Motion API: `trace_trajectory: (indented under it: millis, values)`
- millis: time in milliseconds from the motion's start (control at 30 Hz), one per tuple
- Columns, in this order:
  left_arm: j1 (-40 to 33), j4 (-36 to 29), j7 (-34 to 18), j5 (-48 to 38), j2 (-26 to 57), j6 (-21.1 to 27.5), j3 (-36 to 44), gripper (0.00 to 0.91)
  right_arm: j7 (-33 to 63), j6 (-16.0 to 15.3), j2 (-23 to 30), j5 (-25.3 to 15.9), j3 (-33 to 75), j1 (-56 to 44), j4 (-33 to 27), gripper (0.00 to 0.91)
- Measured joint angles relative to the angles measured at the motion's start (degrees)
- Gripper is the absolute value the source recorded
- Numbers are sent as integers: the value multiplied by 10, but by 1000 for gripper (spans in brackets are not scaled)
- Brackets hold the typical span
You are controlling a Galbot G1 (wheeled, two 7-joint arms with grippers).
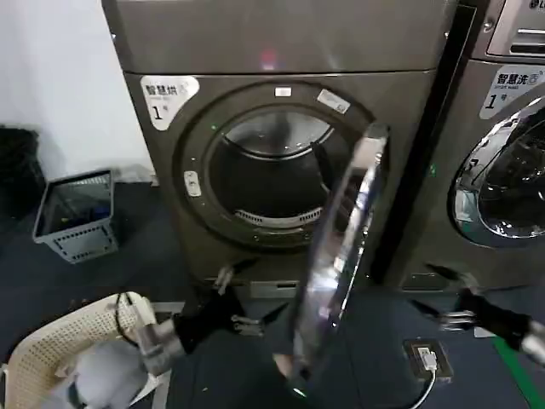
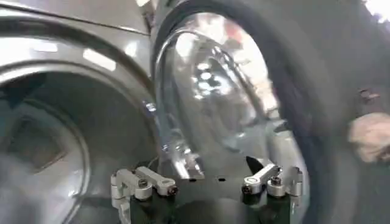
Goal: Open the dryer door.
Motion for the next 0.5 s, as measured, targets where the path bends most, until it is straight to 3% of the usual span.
trace_trajectory:
  millis: [267,500]
  values:
    - [-73,11,-2,14,-29,6,83,907,163,-58,58,-71,105,-55,-12,907]
    - [-138,37,-5,26,-59,3,162,907,218,-75,101,-83,179,-89,-17,907]
